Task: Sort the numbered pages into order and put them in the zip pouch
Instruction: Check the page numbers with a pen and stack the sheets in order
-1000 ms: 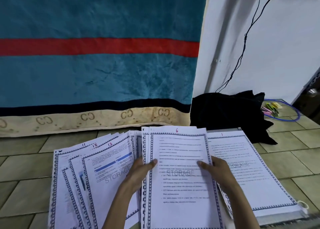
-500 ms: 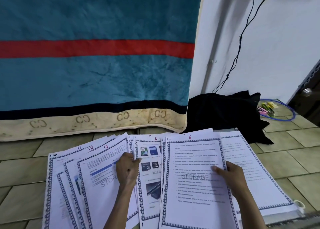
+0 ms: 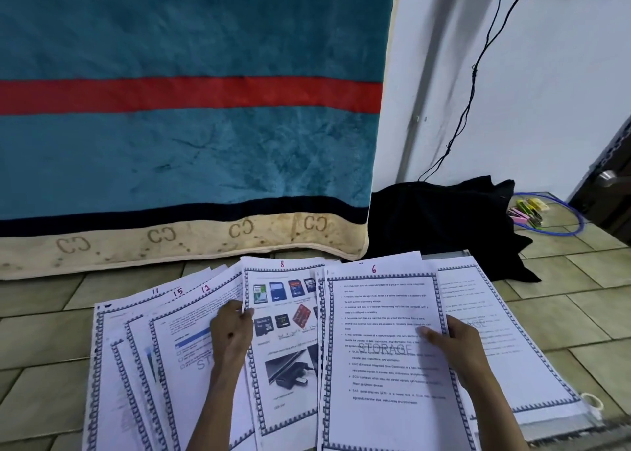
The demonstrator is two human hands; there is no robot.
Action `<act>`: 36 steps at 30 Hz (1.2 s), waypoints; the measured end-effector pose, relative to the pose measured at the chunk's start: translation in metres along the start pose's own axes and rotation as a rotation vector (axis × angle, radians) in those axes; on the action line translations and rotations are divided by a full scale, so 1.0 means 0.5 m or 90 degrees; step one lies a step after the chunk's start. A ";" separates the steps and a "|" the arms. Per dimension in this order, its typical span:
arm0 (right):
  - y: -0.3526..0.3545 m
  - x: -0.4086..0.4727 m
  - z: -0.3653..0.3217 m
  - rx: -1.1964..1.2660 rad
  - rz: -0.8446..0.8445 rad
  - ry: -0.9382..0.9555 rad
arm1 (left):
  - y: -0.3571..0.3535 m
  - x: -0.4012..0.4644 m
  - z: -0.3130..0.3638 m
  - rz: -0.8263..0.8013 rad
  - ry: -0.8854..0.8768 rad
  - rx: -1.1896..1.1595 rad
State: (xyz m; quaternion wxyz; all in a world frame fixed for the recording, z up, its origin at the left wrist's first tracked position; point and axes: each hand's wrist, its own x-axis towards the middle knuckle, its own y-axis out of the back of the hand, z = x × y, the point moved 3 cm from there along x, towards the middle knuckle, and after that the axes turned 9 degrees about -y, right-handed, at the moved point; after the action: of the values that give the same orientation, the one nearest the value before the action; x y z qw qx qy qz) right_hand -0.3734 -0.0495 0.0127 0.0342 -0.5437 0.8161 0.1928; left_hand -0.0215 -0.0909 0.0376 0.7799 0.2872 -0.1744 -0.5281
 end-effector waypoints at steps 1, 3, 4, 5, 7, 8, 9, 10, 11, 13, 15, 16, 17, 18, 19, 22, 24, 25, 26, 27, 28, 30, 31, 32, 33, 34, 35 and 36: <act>-0.002 -0.002 -0.002 -0.002 -0.002 0.005 | 0.005 -0.004 0.002 0.025 -0.015 0.008; -0.007 -0.007 -0.009 -0.004 -0.009 0.024 | 0.016 -0.013 0.007 0.090 -0.049 0.005; -0.009 -0.009 -0.012 -0.010 -0.011 0.037 | 0.018 -0.018 0.012 0.114 -0.083 0.004; -0.011 -0.012 -0.016 -0.020 -0.011 0.048 | 0.018 -0.023 0.016 0.123 -0.122 -0.003; -0.011 -0.016 -0.022 -0.028 -0.010 0.064 | 0.012 -0.035 0.027 0.110 -0.191 -0.074; -0.010 -0.017 -0.023 -0.020 -0.013 0.065 | 0.008 -0.043 0.035 0.085 -0.190 -0.144; -0.009 -0.018 -0.023 -0.014 -0.019 0.059 | 0.005 -0.050 0.040 0.069 -0.174 -0.223; -0.010 -0.021 -0.024 -0.009 -0.033 0.055 | 0.000 -0.052 0.042 0.047 -0.146 -0.297; -0.011 -0.023 -0.025 -0.008 -0.052 0.052 | -0.006 -0.052 0.043 0.019 -0.116 -0.360; -0.018 -0.030 -0.031 -0.017 -0.090 0.050 | -0.019 -0.049 0.045 -0.072 -0.054 -0.488; -0.028 -0.037 -0.039 0.005 -0.127 0.045 | -0.024 -0.048 0.048 -0.163 0.013 -0.640; -0.035 -0.040 -0.042 0.024 -0.151 0.040 | -0.021 -0.048 0.047 -0.188 0.045 -0.696; -0.043 -0.043 -0.048 0.034 -0.178 0.037 | -0.017 -0.049 0.049 -0.219 0.066 -0.738; -0.051 -0.045 -0.050 0.040 -0.207 0.034 | -0.013 -0.051 0.052 -0.242 0.080 -0.772; -0.060 -0.045 -0.050 0.041 -0.235 0.028 | -0.008 -0.056 0.058 -0.267 0.078 -0.789; -0.088 -0.046 -0.041 0.026 -0.300 0.002 | -0.024 -0.070 0.055 -0.306 0.109 -0.776; -0.097 -0.050 -0.038 0.048 -0.301 -0.027 | -0.032 -0.087 0.061 -0.294 0.132 -0.745; -0.096 -0.052 -0.042 0.065 -0.294 -0.039 | -0.035 -0.092 0.065 -0.288 0.158 -0.759; -0.088 -0.049 -0.044 0.071 -0.276 -0.044 | -0.036 -0.091 0.063 -0.259 0.172 -0.762; -0.077 -0.044 -0.047 0.061 -0.249 -0.041 | -0.032 -0.089 0.061 -0.211 0.180 -0.745; -0.060 -0.031 -0.045 0.039 -0.203 -0.030 | -0.033 -0.077 0.047 -0.151 0.162 -0.683; -0.019 -0.003 -0.041 0.009 -0.103 -0.020 | -0.024 -0.054 0.017 -0.012 0.075 -0.445; 0.000 0.006 -0.041 0.004 -0.055 -0.018 | -0.014 -0.050 0.005 0.053 0.051 -0.321; 0.020 0.015 -0.038 -0.013 0.001 -0.010 | -0.008 -0.047 -0.002 0.086 0.039 -0.244; 0.036 0.022 -0.035 -0.043 0.055 -0.003 | -0.006 -0.045 -0.005 0.082 0.035 -0.195; 0.050 0.030 -0.026 -0.085 0.106 -0.009 | -0.011 -0.042 -0.011 0.058 0.035 -0.162; 0.060 0.036 -0.019 -0.126 0.147 -0.023 | -0.017 -0.037 -0.015 0.024 0.039 -0.133; 0.064 0.040 -0.011 -0.151 0.177 -0.040 | -0.022 -0.034 -0.019 -0.004 0.037 -0.120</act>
State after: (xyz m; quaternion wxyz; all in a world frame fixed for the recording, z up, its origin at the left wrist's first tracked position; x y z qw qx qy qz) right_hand -0.4097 -0.0582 0.0213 -0.0315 -0.4200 0.8534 0.3072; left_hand -0.0307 -0.0759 0.0239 0.8065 0.2283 -0.1000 -0.5361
